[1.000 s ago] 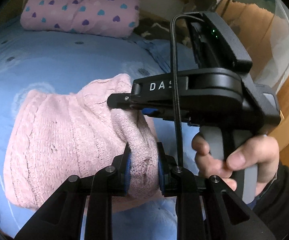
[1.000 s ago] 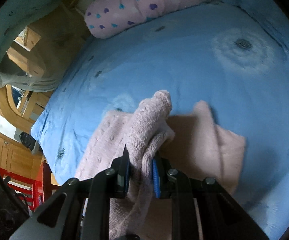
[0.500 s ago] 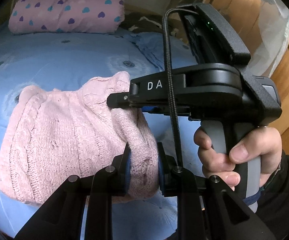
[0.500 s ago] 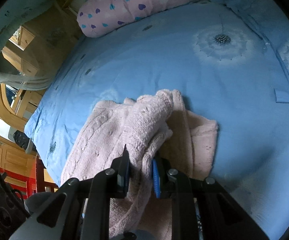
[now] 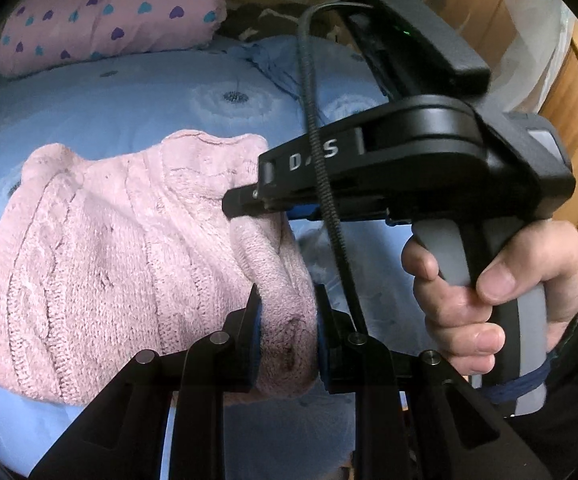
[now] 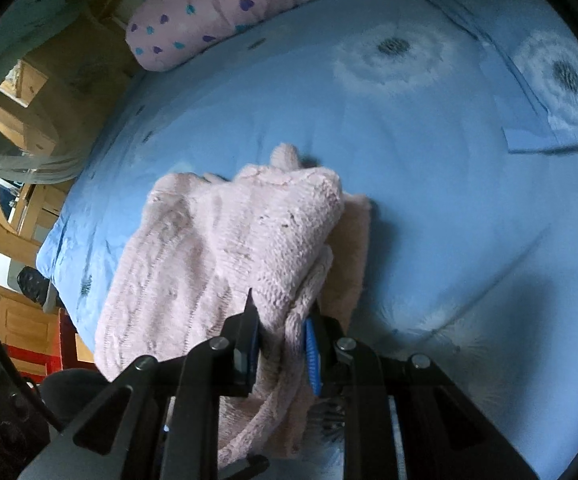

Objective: Fold small clothes
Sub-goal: 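Lower the folded edge onto the cardigan and open the left gripper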

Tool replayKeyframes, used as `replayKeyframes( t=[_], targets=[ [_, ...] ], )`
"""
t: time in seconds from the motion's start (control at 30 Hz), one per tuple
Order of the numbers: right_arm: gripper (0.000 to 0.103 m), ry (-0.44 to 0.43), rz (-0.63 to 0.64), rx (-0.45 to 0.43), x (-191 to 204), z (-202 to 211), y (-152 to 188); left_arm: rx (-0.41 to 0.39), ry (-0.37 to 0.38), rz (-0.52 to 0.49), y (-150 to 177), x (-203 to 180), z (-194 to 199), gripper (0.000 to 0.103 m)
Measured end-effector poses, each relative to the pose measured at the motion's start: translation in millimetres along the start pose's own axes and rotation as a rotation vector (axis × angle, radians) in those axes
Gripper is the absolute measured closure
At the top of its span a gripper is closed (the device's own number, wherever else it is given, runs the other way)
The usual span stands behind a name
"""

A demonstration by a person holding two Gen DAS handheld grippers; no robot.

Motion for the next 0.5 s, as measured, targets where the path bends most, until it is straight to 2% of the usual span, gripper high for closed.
replayKeyframes(
  t=[0.27,0.33,0.4,0.43,0.5],
  targets=[
    [0.079,0.043,0.001,0.042,-7,-24,4,0.000,-0.138,-0.090,4,-4,-14,0.096],
    [0.078,0.043,-0.013,0.043,-7,-27,4,-0.019,-0.109,-0.056,3,-6,-13,0.093],
    [0.073,0.031,-0.035,0.044,-11,-29,4,-0.028,-0.048,-0.015,3,-7,-11,0.089],
    [0.066,0.029,-0.051,0.047,-15,-30,5,-0.029,-0.020,0.000,2,-8,-8,0.088],
    [0.059,0.020,-0.068,0.048,-23,-31,5,-0.039,0.019,-0.001,-1,-12,3,0.088]
  ],
)
Point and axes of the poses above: each gripper's, at about its wrist camera, not at the fingertips, and z roughly against the way its jaws point, x to its left, y to its underside, the point moved 10 cm from there along -z, roughly the way its jaws point, and after that the axes turned 1 degree about -x, right-handed, at the moved point
